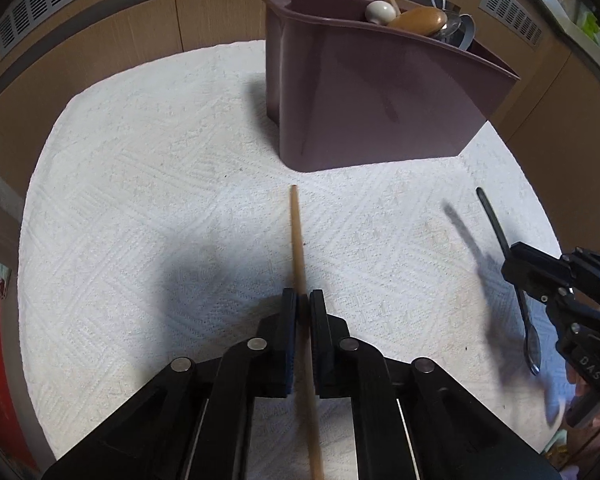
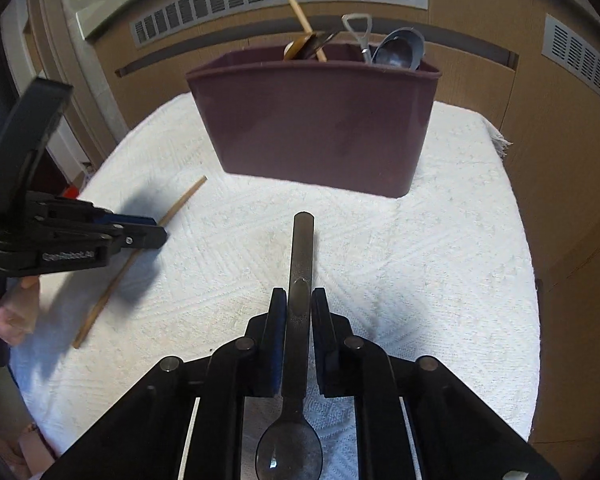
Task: Organize utensils
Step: 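Grasp the wooden chopstick with the left tool while the right tool grasps the black-handled spoon, then lift the chopstick upright with the left tool while the right tool lifts the spoon, then lower the chopstick into the caddy with the left tool while the right tool drops the spoon in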
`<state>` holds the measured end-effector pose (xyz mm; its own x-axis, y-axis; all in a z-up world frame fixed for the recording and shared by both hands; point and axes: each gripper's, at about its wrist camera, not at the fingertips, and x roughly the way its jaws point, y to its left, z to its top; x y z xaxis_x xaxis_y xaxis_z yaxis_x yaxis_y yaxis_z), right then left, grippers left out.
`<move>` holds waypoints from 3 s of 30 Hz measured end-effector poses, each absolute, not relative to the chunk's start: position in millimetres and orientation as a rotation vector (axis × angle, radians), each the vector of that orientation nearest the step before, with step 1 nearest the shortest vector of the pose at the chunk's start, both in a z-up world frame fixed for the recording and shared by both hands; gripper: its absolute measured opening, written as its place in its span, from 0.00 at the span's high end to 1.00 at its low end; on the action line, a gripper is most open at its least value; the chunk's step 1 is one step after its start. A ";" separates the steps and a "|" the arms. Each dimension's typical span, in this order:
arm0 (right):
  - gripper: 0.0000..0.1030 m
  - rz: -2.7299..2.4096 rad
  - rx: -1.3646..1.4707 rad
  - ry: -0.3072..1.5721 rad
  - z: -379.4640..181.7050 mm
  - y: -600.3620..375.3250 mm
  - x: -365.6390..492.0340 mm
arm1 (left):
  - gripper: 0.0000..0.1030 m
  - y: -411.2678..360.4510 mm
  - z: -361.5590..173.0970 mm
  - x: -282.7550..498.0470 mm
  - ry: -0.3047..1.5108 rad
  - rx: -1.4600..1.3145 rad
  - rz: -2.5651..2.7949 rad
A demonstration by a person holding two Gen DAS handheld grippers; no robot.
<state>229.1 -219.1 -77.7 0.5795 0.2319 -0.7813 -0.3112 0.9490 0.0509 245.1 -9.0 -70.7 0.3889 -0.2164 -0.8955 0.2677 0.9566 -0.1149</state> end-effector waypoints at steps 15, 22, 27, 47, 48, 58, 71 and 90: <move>0.90 0.334 0.001 0.758 -35.0 -234.3 202.6 | 0.94 10.5 10.7 175.7 0.773 -0.182 -0.361; 0.91 0.355 0.013 0.695 -13.2 -233.3 194.6 | 0.94 4.5 31.8 173.3 0.724 -0.189 -0.390; 0.96 0.362 0.007 0.674 -7.3 -233.7 190.9 | 0.94 3.1 33.3 171.7 0.719 -0.186 -0.398; 0.66 0.290 0.015 0.939 -88.7 -202.8 291.3 | 0.94 24.7 21.1 176.8 0.732 -0.233 -0.370; 0.66 0.272 -0.003 0.953 -93.6 -198.1 297.4 | 0.94 26.0 21.0 177.1 0.732 -0.236 -0.369; 0.90 0.280 -0.090 0.844 -66.8 -200.2 261.6 | 0.94 24.0 27.4 169.2 0.715 -0.241 -0.373; 0.90 0.319 0.056 0.655 1.9 -238.3 208.4 | 0.94 7.0 51.5 155.2 0.668 -0.209 -0.394; 0.90 0.215 -0.011 0.230 156.1 -231.5 275.6 | 0.94 -14.7 168.0 246.6 0.333 -0.101 -0.387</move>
